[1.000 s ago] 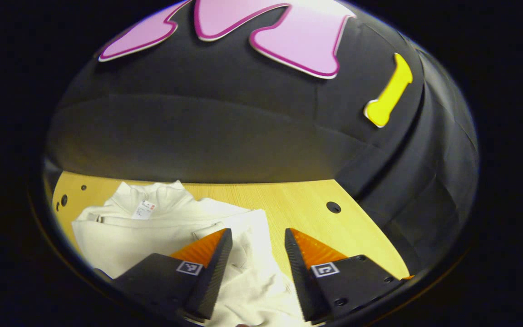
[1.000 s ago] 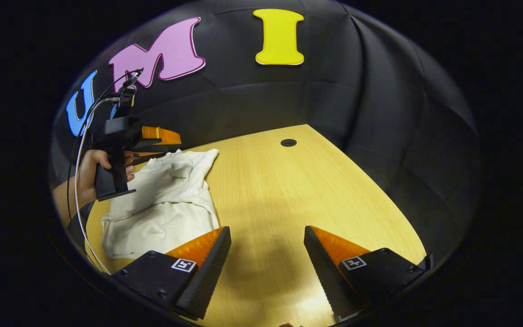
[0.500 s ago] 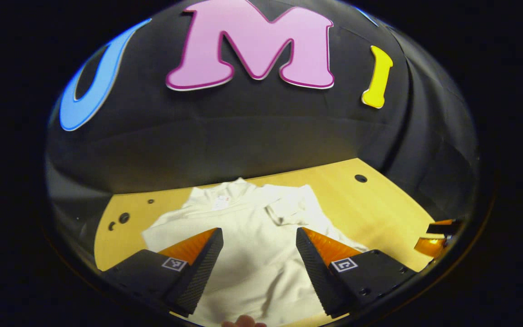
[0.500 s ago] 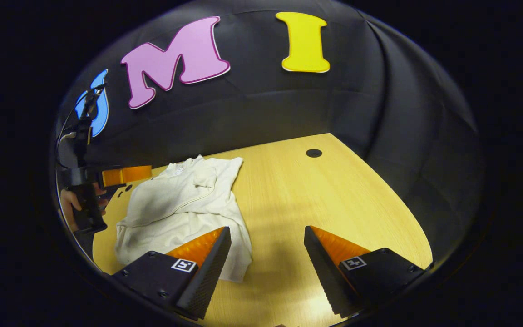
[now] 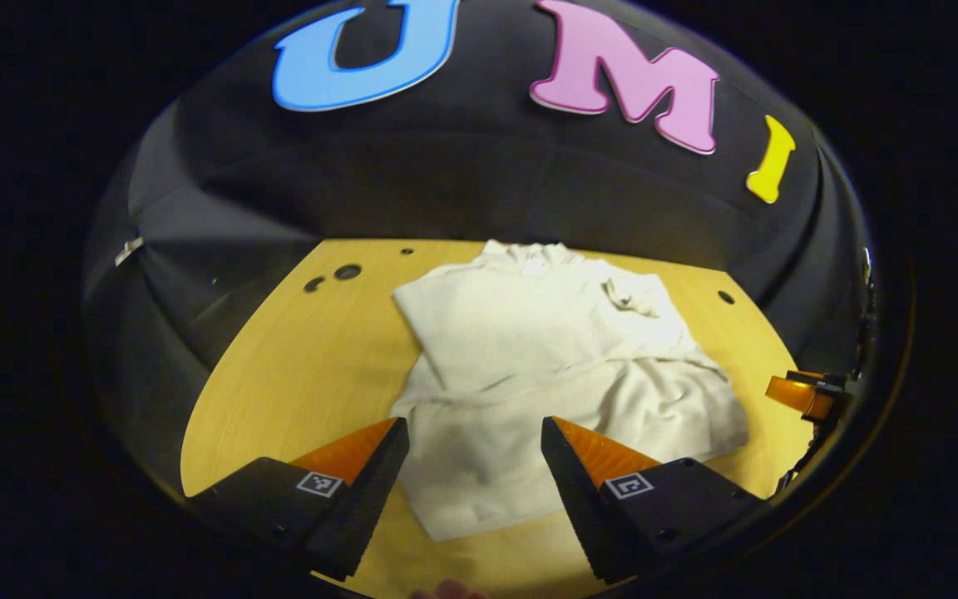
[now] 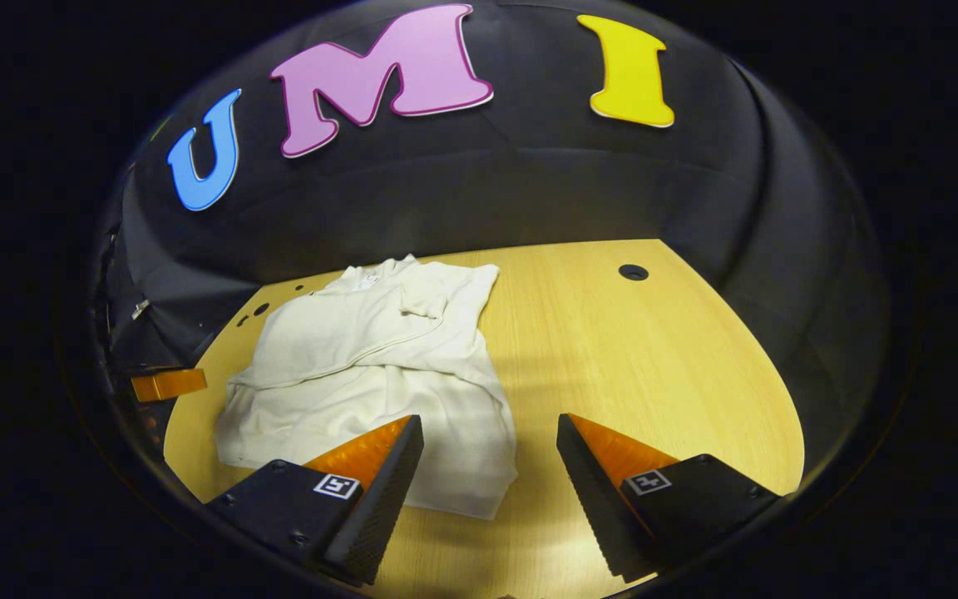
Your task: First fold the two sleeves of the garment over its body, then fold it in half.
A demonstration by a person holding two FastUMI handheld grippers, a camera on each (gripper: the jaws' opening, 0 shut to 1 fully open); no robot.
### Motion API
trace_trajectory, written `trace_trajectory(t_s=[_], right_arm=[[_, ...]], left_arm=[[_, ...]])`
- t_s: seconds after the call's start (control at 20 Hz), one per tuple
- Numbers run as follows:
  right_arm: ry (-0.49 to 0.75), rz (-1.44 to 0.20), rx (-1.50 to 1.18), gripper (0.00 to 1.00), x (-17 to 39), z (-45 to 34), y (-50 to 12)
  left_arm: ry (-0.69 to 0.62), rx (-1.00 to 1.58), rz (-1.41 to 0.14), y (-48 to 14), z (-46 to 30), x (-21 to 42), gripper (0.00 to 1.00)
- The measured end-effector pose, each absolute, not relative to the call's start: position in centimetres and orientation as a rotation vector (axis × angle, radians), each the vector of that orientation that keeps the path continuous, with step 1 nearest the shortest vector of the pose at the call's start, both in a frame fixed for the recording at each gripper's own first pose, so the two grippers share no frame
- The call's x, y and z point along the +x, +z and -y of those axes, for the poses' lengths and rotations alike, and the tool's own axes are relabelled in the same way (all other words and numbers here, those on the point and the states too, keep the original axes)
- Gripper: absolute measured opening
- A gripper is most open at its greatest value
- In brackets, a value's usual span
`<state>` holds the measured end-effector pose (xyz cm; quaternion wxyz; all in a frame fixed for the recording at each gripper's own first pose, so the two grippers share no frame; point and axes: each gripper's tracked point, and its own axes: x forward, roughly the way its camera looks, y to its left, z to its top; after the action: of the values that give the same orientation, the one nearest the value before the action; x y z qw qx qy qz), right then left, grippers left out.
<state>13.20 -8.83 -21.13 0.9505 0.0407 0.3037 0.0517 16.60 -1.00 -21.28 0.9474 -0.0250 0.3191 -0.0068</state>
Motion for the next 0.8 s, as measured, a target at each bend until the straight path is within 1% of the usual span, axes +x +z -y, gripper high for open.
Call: trace_trajectory(t_s=[0.1, 0.15, 0.2, 0.25, 0.45, 0.6, 0.75, 0.8], right_arm=[[0.112, -0.644, 0.081, 0.99, 13.5, 8.1, -22.5], [0.108, -0.653, 0.070, 0.99, 13.6, 7.9, -23.2], [0.096, -0.657, 0.054, 0.99, 13.7, 8.0, -23.8], [0.087, -0.671, 0.043, 0.99, 13.7, 8.1, -24.7], [0.070, -0.735, 0.080, 0.99, 13.0, 7.3, -27.4], [0.031, -0.743, 0.063, 1.00, 13.5, 7.5, -28.3], [0.026, -0.759, 0.052, 0.99, 13.7, 7.1, -29.2], [0.022, -0.767, 0.043, 0.99, 13.6, 7.2, -29.5]], left_arm=[[0.015, -0.086, -0.693, -23.4, -0.3, 15.4, 0.98], [0.026, -0.106, -0.710, -24.4, -0.8, 15.1, 1.00], [0.034, -0.126, -0.722, -25.1, -1.1, 15.1, 0.98], [0.040, -0.143, -0.735, -25.9, -1.2, 15.0, 0.98], [0.048, -0.165, -0.769, -28.1, -0.9, 15.2, 0.98], [0.055, -0.169, -0.796, -29.3, -0.4, 15.2, 0.98], [0.071, -0.155, -0.826, -30.5, -0.3, 15.0, 0.98], [0.069, -0.142, -0.819, -30.5, -0.3, 15.1, 1.00]])
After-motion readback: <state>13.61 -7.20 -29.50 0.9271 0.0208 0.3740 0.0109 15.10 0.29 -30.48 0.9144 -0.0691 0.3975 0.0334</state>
